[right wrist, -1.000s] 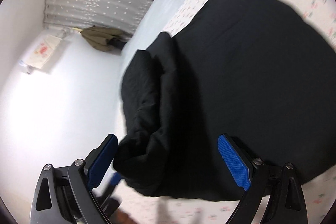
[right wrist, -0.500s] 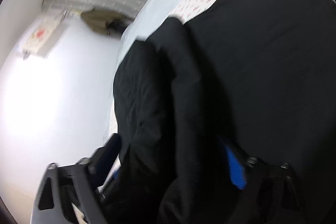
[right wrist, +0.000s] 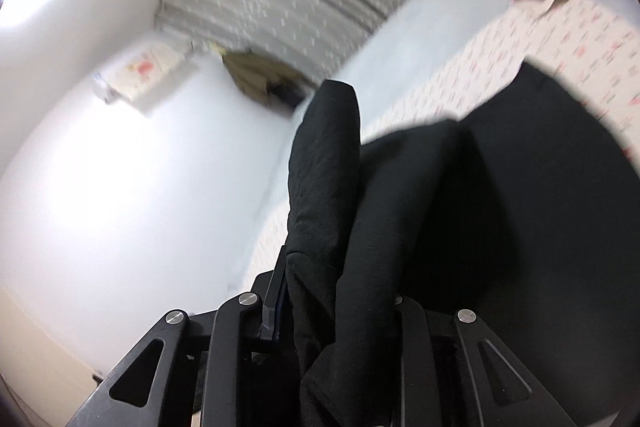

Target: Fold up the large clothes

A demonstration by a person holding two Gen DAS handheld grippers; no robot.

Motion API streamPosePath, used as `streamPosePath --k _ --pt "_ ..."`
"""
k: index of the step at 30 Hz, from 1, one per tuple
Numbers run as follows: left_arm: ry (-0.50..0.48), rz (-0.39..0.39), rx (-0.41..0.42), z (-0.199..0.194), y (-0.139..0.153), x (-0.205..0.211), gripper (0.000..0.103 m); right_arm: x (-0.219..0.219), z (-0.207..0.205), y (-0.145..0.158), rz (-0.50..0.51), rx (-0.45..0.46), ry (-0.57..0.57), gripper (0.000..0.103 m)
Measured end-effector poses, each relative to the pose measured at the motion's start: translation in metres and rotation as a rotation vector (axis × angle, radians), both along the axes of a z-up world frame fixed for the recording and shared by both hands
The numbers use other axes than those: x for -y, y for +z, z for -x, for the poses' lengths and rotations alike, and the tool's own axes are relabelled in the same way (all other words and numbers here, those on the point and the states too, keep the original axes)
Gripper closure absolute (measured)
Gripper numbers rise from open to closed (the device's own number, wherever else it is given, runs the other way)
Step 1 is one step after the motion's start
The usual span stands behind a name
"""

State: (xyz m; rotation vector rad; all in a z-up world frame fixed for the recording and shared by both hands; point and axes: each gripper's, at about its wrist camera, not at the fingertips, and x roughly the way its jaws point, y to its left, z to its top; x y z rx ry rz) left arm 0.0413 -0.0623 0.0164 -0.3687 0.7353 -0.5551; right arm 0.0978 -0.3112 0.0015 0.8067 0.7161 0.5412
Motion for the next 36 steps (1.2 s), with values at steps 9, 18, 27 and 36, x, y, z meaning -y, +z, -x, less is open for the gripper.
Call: streamPosePath --k 9,18,27,36 --pt "-0.088 -0.021 0.005 -0.005 -0.017 0.063 0.019 0.136 0.025 -0.074 -0.172 -0.146 -0.214 0.068" --pt "-0.048 0.14 -0.077 -0.01 -0.032 0.057 0.019 0.185 0.067 -0.075 -0.292 -0.181 -0.342 0.02" --pt "-0.021 0.218 -0.199 -0.011 -0.041 0.058 0.015 0.145 0.071 -0.069 -0.105 -0.25 -0.271 0.02" --pt "-0.018 0.204 -0.189 -0.006 -0.032 0.059 0.014 0.101 0.071 -0.033 0.159 -0.092 -0.229 0.068"
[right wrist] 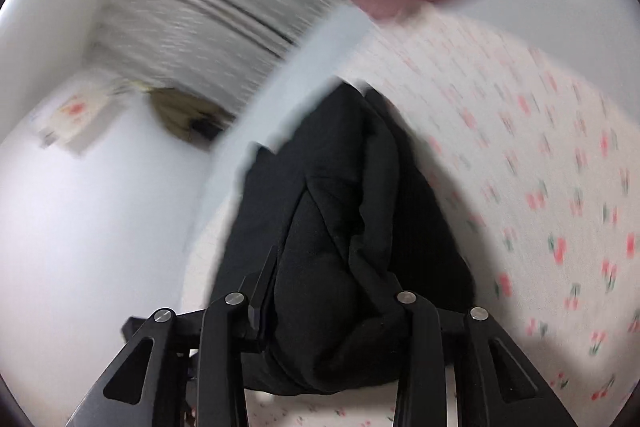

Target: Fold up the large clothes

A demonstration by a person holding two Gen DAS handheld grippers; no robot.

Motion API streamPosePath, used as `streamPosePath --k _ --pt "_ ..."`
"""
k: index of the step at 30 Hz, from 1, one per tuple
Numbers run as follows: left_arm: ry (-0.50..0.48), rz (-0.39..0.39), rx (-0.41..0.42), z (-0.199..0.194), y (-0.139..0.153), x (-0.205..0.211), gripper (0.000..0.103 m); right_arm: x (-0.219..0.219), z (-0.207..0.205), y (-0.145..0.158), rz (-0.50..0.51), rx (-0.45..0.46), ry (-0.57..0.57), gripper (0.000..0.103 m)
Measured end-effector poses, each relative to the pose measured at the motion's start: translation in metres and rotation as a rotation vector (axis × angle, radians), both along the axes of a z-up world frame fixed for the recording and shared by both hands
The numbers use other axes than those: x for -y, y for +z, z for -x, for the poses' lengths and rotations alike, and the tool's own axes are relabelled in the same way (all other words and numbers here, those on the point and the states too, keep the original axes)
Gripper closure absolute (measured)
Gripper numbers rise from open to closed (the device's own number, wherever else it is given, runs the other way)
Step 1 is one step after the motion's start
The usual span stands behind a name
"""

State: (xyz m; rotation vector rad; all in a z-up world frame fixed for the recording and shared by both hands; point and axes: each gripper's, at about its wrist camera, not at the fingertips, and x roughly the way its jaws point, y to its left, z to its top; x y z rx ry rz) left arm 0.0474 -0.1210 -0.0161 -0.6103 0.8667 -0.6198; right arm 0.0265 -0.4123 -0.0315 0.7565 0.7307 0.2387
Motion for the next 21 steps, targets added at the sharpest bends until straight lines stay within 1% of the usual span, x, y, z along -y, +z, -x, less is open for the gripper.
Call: streamPosePath --k 1,2,3,4,5,7,9,11,12,13,15,16,17,18,19,20,21 --pt "-0.012 -0.028 0.008 0.002 0.002 0.003 0.014 -0.001 0.0 0.0 0.065 -0.023 -0.013 0.068" --pt "-0.023 -0.052 0.013 0.002 0.001 0.007 0.014 -0.001 -0.003 -0.006 0.121 -0.073 -0.036 0.067" --pt "-0.041 -0.072 0.019 0.004 0.0 0.01 0.014 0.0 -0.006 -0.017 0.15 -0.129 -0.052 0.065" --pt "-0.044 -0.078 0.022 0.005 -0.001 0.011 0.014 0.001 -0.011 -0.032 0.154 -0.194 -0.053 0.056" --pt "-0.04 -0.082 0.022 0.005 -0.002 0.011 0.014 0.006 -0.012 -0.044 0.133 -0.246 -0.054 0.046" --pt "-0.031 -0.082 0.01 0.004 0.0 0.008 0.014 0.014 -0.007 -0.032 0.106 -0.233 -0.068 0.042" --pt "-0.023 -0.103 -0.005 0.0 0.006 0.004 0.014 0.023 0.002 -0.007 0.104 -0.157 -0.097 0.042" --pt "-0.027 -0.142 0.012 -0.009 0.014 0.003 0.014 0.033 0.001 0.016 0.095 -0.072 -0.121 0.039" --pt "-0.024 -0.164 0.023 -0.013 0.018 0.004 0.014 0.036 -0.002 0.023 0.088 -0.053 -0.119 0.038" --pt "-0.019 -0.188 0.036 -0.019 0.022 0.004 0.014 0.038 -0.014 0.032 0.081 -0.04 -0.106 0.037" --pt "-0.011 -0.206 0.04 -0.03 0.024 0.006 0.014 0.032 -0.04 0.037 0.111 -0.07 -0.073 0.037" --pt "-0.01 -0.206 0.034 -0.036 0.024 0.007 0.014 0.026 -0.058 0.037 0.148 -0.094 -0.046 0.037" --pt "-0.011 -0.206 0.027 -0.041 0.023 0.009 0.014 0.017 -0.083 0.034 0.208 -0.132 -0.014 0.037" --pt "-0.013 -0.212 0.022 -0.046 0.022 0.012 0.014 0.009 -0.103 0.029 0.251 -0.164 -0.006 0.037" --pt "-0.015 -0.223 0.021 -0.049 0.021 0.014 0.014 0.006 -0.112 0.025 0.279 -0.186 -0.004 0.037" --pt "-0.014 -0.24 0.02 -0.052 0.02 0.017 0.014 0.0 -0.132 0.013 0.327 -0.23 -0.006 0.037" --pt "-0.013 -0.261 0.02 -0.055 0.019 0.019 0.014 -0.003 -0.145 0.002 0.349 -0.26 -0.006 0.037"
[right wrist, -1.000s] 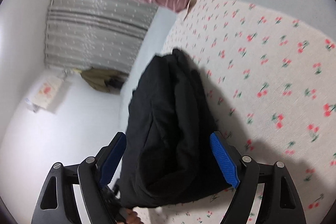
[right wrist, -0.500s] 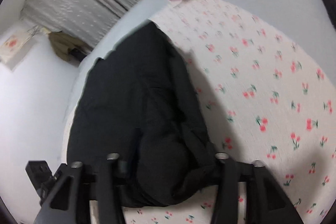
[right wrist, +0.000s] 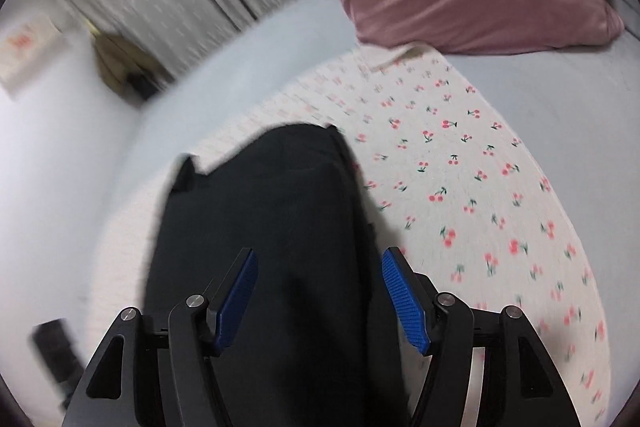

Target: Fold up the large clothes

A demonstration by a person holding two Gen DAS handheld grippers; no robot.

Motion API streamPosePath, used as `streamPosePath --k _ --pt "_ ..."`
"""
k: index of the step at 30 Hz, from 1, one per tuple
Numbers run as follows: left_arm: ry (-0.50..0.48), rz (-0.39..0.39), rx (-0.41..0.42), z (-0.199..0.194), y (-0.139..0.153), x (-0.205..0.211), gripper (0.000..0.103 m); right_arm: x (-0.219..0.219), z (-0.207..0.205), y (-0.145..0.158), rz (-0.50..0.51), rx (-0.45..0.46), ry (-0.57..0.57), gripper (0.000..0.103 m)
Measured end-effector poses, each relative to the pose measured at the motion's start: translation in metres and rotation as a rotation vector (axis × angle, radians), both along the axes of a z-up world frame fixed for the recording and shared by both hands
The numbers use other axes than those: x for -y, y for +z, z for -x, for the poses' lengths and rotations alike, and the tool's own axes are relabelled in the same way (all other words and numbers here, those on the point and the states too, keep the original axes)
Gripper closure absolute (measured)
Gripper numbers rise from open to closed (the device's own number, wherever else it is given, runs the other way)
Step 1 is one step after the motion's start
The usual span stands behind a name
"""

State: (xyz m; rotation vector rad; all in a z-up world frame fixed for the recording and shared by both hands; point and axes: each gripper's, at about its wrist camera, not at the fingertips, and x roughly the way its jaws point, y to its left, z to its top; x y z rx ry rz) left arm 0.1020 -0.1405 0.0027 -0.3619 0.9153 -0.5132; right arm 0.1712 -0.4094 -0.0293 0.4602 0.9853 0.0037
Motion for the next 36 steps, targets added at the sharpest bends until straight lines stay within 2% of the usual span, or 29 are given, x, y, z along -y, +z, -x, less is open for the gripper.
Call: streamPosePath --k 2,3,4,5,7,9,11,12,13,15,16,17,18,19,22,23,26,31,33,36 --pt "-0.001 -0.037 0.001 -0.004 -0.001 0.005 0.014 -0.007 -0.018 -0.019 -0.005 -0.044 0.007 0.042" --pt "-0.002 -0.047 0.003 -0.005 0.0 0.006 0.014 -0.008 -0.02 -0.025 -0.026 -0.041 0.014 0.051" --pt "-0.002 -0.061 0.008 -0.006 0.002 0.007 0.014 -0.011 -0.021 -0.025 -0.022 -0.026 0.03 0.066" --pt "-0.001 -0.075 0.014 -0.006 0.003 0.007 0.014 -0.014 -0.022 -0.018 0.008 -0.006 0.041 0.076" --pt "-0.003 -0.107 0.031 -0.008 0.006 0.01 0.011 -0.022 -0.012 0.001 0.055 0.082 0.074 0.083" --pt "-0.004 -0.134 0.04 -0.009 0.007 0.013 0.006 -0.018 -0.004 0.012 0.041 0.152 0.077 0.084" --pt "-0.001 -0.154 0.04 -0.011 0.006 0.015 0.005 -0.007 -0.01 0.001 0.061 0.104 0.042 0.084" --pt "-0.003 -0.154 0.033 -0.012 0.006 0.015 0.004 0.001 -0.017 -0.02 0.044 0.007 0.021 0.082" --pt "-0.005 -0.152 0.014 -0.014 0.005 0.014 0.004 0.004 -0.017 -0.03 0.024 -0.032 0.027 0.076" --pt "-0.015 -0.136 -0.027 -0.019 0.004 0.01 0.004 0.01 -0.01 -0.029 -0.012 -0.008 0.027 0.066" --pt "-0.03 -0.112 -0.044 -0.021 0.003 0.006 0.004 0.013 -0.005 -0.024 -0.031 -0.002 0.028 0.051" --pt "-0.049 -0.089 -0.059 -0.023 0.002 0.003 0.004 0.017 -0.001 -0.02 -0.041 -0.005 0.034 0.039" --pt "-0.074 -0.057 -0.079 -0.026 0.0 0.001 0.004 0.02 0.002 -0.017 -0.045 -0.005 0.04 0.021" --pt "-0.098 -0.017 -0.106 -0.029 -0.003 -0.002 0.004 0.025 0.009 -0.012 -0.056 0.009 0.055 0.017" --pt "-0.111 0.083 -0.175 -0.038 -0.014 -0.01 0.003 0.037 0.012 -0.011 -0.135 -0.002 0.103 0.017" --pt "-0.111 0.113 -0.199 -0.04 -0.019 -0.011 0.003 0.044 0.014 -0.016 -0.205 -0.025 0.117 0.016" --pt "-0.115 0.216 -0.295 -0.05 -0.04 -0.012 0.001 0.055 0.01 -0.038 -0.345 -0.098 0.134 0.016" --pt "-0.145 0.377 -0.43 -0.056 -0.073 -0.006 0.0 0.058 0.008 -0.082 -0.465 -0.2 0.157 0.014" --pt "-0.164 0.409 -0.463 -0.058 -0.081 -0.006 0.0 0.059 0.008 -0.092 -0.519 -0.195 0.153 0.009" --pt "-0.192 0.413 -0.49 -0.062 -0.082 -0.003 0.0 0.058 0.005 -0.093 -0.531 -0.187 0.19 0.007"
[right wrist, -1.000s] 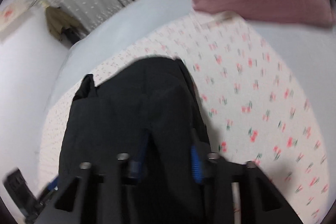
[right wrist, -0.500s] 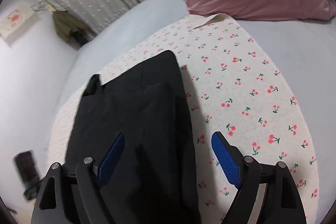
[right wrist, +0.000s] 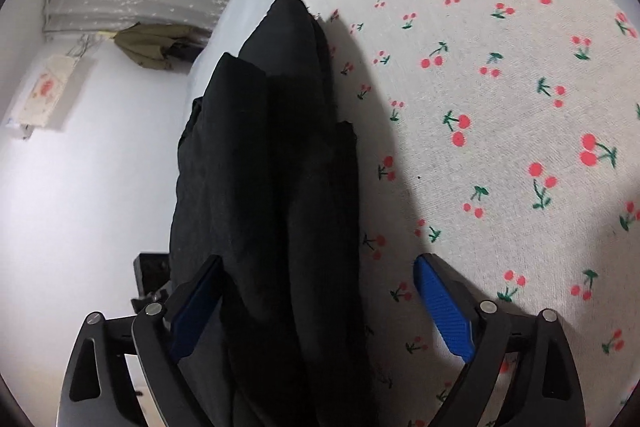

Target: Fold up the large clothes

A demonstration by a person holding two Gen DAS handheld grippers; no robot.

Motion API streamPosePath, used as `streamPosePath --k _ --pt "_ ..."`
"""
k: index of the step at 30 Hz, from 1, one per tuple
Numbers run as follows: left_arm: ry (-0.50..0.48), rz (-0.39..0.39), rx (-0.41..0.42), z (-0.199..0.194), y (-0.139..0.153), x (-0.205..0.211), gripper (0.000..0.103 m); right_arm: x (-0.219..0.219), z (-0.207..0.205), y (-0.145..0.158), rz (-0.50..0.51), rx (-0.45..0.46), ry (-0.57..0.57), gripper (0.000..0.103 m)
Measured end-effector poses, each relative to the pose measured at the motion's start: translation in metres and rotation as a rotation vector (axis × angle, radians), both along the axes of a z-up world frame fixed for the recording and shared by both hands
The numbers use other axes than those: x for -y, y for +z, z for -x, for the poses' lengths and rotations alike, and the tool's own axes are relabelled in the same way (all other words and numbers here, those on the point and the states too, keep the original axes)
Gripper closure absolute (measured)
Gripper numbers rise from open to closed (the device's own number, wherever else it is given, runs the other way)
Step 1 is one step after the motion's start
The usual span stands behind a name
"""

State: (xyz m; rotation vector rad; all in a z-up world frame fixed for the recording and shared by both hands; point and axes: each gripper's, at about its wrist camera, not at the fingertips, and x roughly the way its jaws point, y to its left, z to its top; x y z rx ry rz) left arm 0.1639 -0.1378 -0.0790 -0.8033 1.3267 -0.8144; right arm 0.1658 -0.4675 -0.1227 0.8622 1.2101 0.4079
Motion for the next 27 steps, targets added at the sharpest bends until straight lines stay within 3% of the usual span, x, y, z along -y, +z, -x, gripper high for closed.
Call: streamPosePath --k 6,12,13,14,20,22,27 --pt "0.015 0.0 -0.001 -0.007 0.002 0.007 0.0 -0.027 -0.012 0.008 0.08 0.049 0.104 0.0" --pt "0.057 0.007 0.053 -0.008 0.0 0.007 0.0 -0.042 -0.02 0.006 0.062 0.087 0.161 0.001" --pt "0.067 0.012 0.057 -0.007 0.001 0.006 0.001 -0.043 -0.02 0.006 0.055 0.094 0.162 0.005" --pt "0.079 0.011 0.06 -0.007 0.001 0.004 0.001 -0.043 -0.02 0.007 0.048 0.1 0.163 0.021" --pt "0.127 -0.022 0.095 0.001 0.014 -0.001 0.019 -0.051 -0.007 0.019 0.044 0.151 0.138 0.048" --pt "0.133 -0.015 0.114 0.004 0.02 -0.004 0.024 -0.06 -0.005 0.032 0.075 0.176 0.139 0.052" --pt "0.172 -0.004 0.125 0.01 0.032 -0.018 0.025 -0.091 0.004 0.064 0.118 0.238 0.157 0.055"
